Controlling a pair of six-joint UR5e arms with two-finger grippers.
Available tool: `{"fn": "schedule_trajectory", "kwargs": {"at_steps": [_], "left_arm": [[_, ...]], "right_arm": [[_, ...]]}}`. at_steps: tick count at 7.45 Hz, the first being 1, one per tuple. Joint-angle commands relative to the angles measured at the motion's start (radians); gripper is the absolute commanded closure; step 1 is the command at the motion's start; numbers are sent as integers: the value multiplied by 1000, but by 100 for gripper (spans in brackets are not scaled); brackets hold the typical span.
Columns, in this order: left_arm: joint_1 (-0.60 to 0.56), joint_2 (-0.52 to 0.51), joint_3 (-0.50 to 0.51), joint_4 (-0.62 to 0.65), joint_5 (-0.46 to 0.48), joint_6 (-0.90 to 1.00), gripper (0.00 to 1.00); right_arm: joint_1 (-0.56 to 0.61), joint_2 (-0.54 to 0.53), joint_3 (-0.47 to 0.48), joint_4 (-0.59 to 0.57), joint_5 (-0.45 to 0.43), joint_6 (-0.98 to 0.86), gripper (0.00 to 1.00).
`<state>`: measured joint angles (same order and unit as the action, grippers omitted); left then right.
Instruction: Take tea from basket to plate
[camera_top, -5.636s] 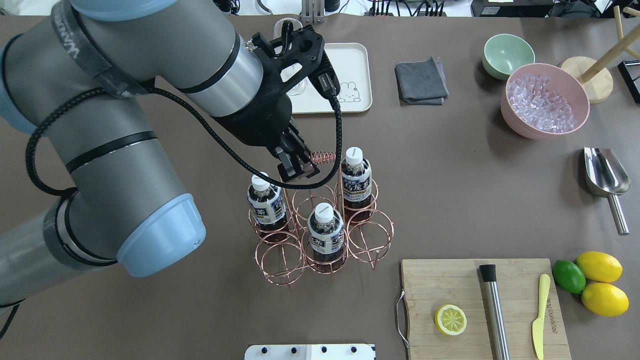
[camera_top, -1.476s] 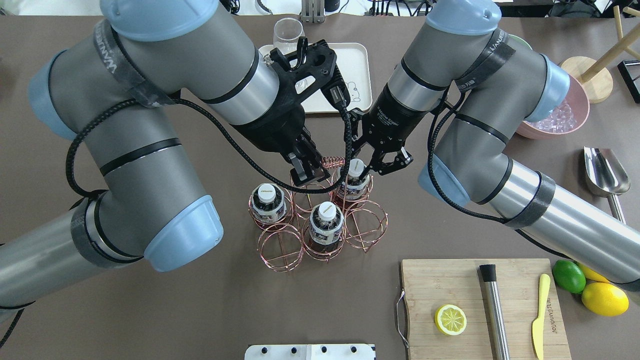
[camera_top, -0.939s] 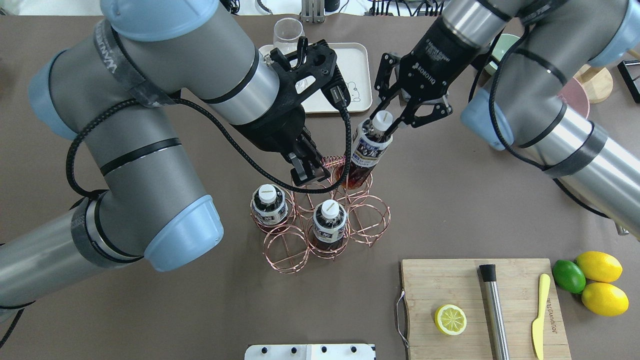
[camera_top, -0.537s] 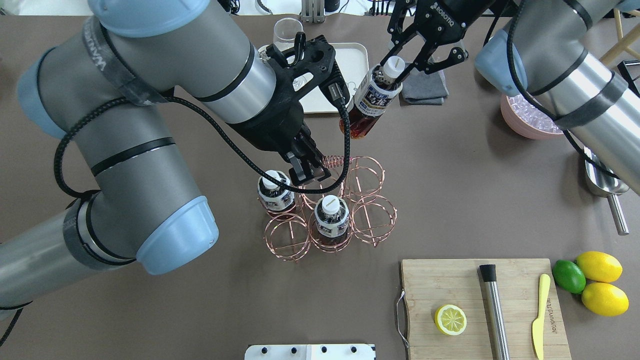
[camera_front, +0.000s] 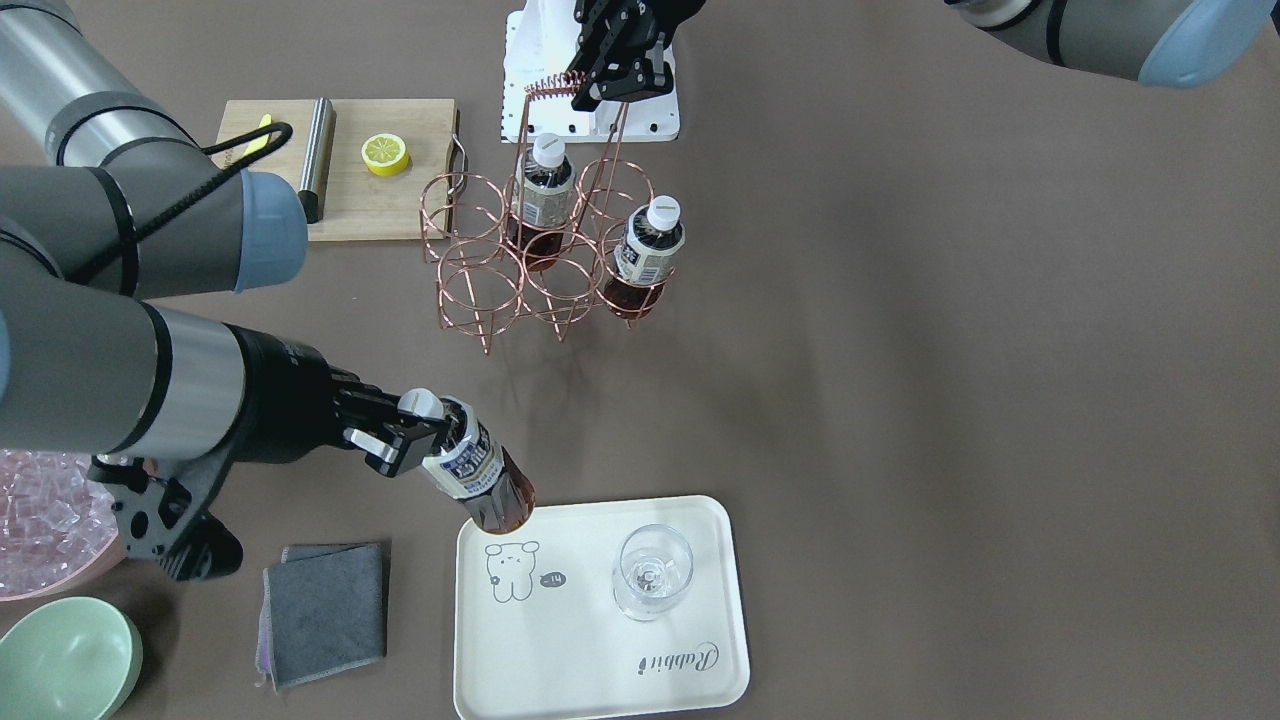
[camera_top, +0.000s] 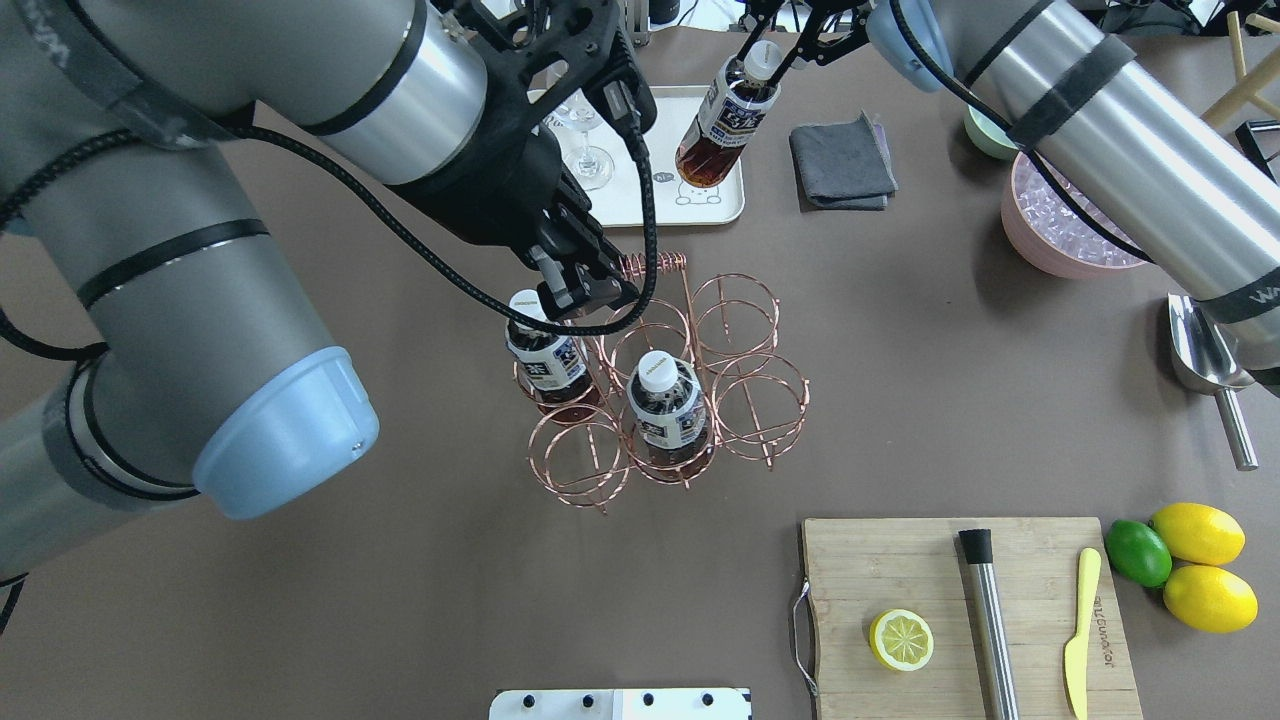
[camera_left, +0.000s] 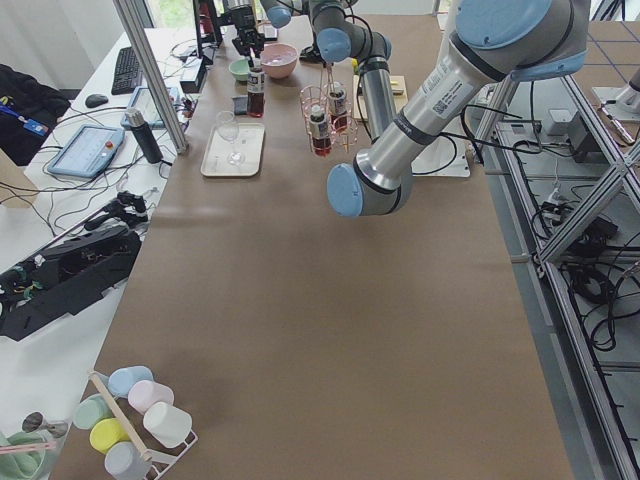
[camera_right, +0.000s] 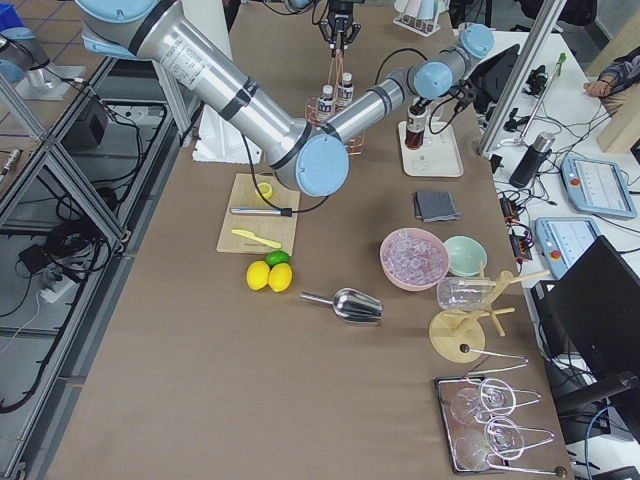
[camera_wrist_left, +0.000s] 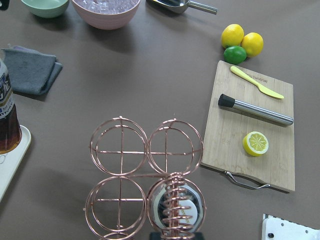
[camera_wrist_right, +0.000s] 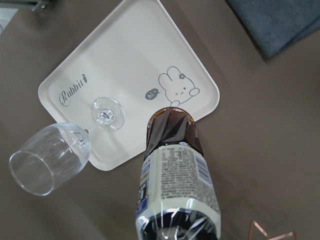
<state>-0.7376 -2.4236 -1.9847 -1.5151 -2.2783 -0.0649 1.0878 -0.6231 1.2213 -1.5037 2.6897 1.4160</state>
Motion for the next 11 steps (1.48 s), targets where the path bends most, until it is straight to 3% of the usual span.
{"fn": "schedule_trajectory", "kwargs": {"at_steps": [1,3,4,5,6,7,8,9,11], "left_arm": [[-121,40,-25,1,-63,2,100],[-294,154,-35,-4,-250,13,100],[-345,225,-43,-7,-304,89,100],[-377,285,-45,-4,-334,235,100],[-422,346,-43,-4,-381,323,100],[-466,418,-43,-4,-407,464,100],[-526,498,-43,-4,-408,610,100],[-575,559,-22,-2,-408,763,100],[-669,574,47,-1,-408,943,100]], "right_arm": [[-43,72,-234,240,-156,-153,100],[-101,109,-301,316,-295,-242,100],[-114,111,-318,316,-316,-347,100],[-114,115,-325,313,-318,-379,89],[-114,126,-325,303,-318,-397,87],[-115,134,-325,286,-318,-397,89],[-115,149,-325,266,-315,-396,100],[-114,173,-324,223,-314,-397,100],[-92,184,-324,170,-304,-490,100]]}}
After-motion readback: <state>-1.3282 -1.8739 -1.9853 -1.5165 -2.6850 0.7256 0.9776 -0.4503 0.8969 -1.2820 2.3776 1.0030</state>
